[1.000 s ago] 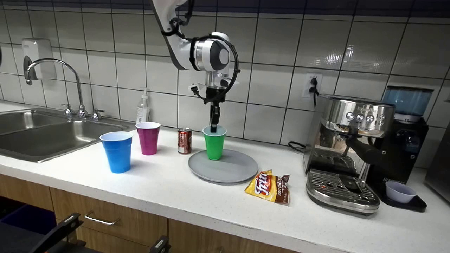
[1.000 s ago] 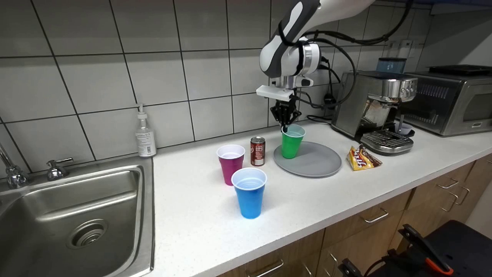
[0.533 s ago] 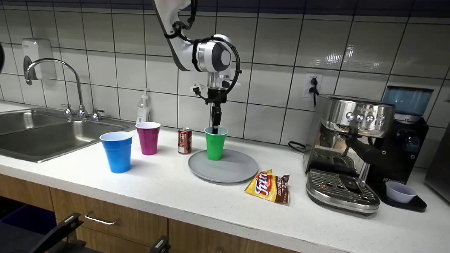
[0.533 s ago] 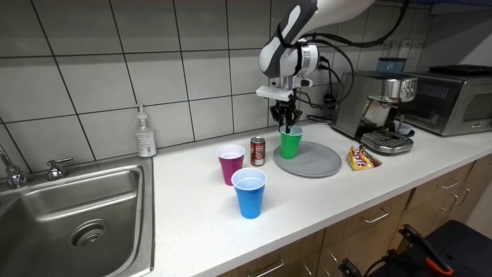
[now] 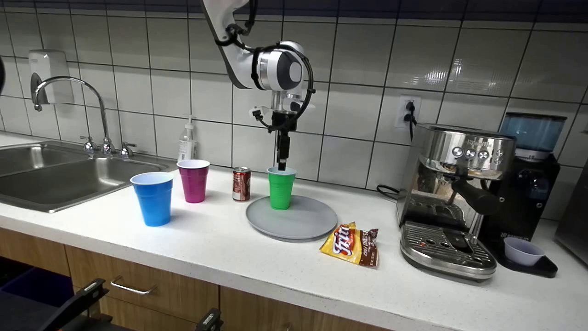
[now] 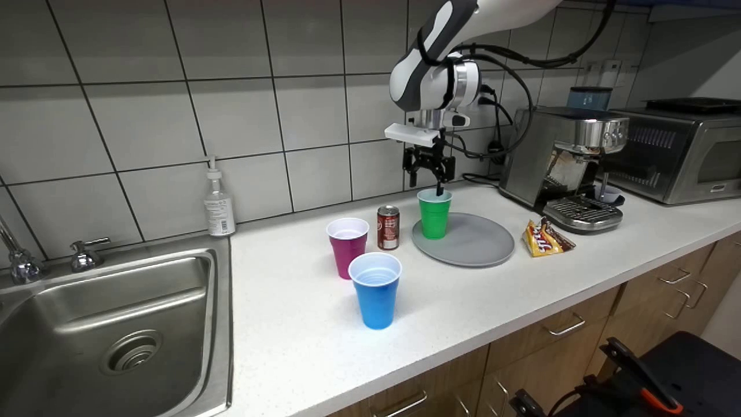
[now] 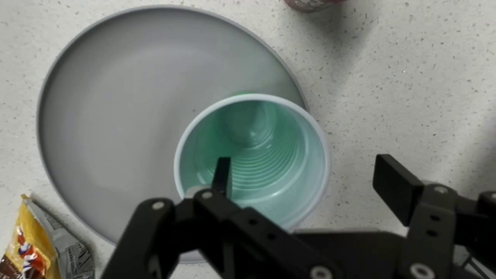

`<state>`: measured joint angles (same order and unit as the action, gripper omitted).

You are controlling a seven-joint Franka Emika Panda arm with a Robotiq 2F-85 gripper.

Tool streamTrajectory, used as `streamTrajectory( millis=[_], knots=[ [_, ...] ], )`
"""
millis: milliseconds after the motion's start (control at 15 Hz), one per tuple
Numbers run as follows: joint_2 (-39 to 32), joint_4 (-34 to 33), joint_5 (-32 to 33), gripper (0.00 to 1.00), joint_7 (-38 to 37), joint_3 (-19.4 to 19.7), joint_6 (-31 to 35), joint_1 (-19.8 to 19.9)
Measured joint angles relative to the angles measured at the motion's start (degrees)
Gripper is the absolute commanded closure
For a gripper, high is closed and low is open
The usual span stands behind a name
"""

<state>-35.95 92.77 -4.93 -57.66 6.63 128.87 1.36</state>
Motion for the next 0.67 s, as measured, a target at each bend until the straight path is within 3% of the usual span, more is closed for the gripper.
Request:
streamTrajectory(
  millis=[667],
  knots=[
    [5.23,2.87,-0.47,0.00,2.73,-0.57,0.00,-0.05]
  ],
)
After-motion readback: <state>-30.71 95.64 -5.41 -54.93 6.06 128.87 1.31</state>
